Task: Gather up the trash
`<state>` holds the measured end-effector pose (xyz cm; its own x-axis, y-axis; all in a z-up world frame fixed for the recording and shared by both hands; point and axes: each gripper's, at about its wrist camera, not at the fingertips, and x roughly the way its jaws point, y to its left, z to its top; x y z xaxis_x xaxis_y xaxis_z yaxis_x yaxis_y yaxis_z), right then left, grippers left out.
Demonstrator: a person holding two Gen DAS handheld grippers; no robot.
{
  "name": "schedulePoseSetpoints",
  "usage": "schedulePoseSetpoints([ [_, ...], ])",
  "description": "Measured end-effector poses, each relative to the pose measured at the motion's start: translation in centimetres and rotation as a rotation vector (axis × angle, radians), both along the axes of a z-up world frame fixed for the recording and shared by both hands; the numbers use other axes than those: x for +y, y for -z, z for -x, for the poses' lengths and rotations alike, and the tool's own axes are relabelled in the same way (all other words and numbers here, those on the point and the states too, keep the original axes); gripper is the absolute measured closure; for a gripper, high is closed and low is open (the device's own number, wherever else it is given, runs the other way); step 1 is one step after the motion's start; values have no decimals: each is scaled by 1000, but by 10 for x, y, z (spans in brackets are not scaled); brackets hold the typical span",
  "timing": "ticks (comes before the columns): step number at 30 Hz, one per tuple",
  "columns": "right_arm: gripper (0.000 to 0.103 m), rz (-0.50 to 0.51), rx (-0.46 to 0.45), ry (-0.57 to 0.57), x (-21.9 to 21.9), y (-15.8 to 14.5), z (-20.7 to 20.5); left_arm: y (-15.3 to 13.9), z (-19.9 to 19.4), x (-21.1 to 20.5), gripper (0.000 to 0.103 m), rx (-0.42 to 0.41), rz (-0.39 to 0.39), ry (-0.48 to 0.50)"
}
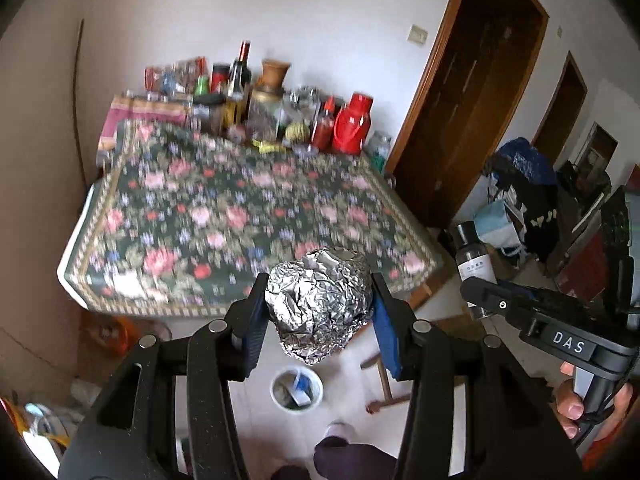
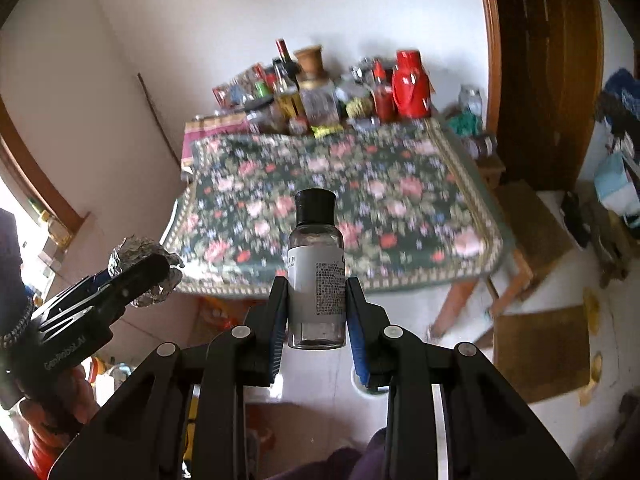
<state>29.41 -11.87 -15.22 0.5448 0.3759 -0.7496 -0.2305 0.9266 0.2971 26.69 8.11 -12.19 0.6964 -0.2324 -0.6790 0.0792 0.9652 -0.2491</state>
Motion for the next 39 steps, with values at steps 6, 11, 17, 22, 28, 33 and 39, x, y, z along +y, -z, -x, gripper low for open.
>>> schedulePoseSetpoints([
  [6, 77, 19, 86, -29, -10, 35, -1, 37, 0, -7, 56, 103, 9, -28],
  [11, 77, 28, 171, -63, -18, 78, -13, 79, -13, -17, 56, 190, 22, -67],
  [17, 77, 66, 239, -114, -26, 138, -31, 152, -20, -39, 56, 314, 8, -65],
  [22, 77, 98, 272, -151, -27, 188, -52, 221, -21, -55, 56, 406, -4, -71],
  [28, 77, 81, 311, -210, -15, 248, -71, 285, -25, -54, 56, 479, 25, -125],
  [33, 59, 104, 293, -274, -3, 271, -71, 317, -32, -51, 56, 499, 3, -145],
  [39, 46, 123, 325, -237, -18, 285, -69, 346, -48, -57, 56, 545, 22, -133],
])
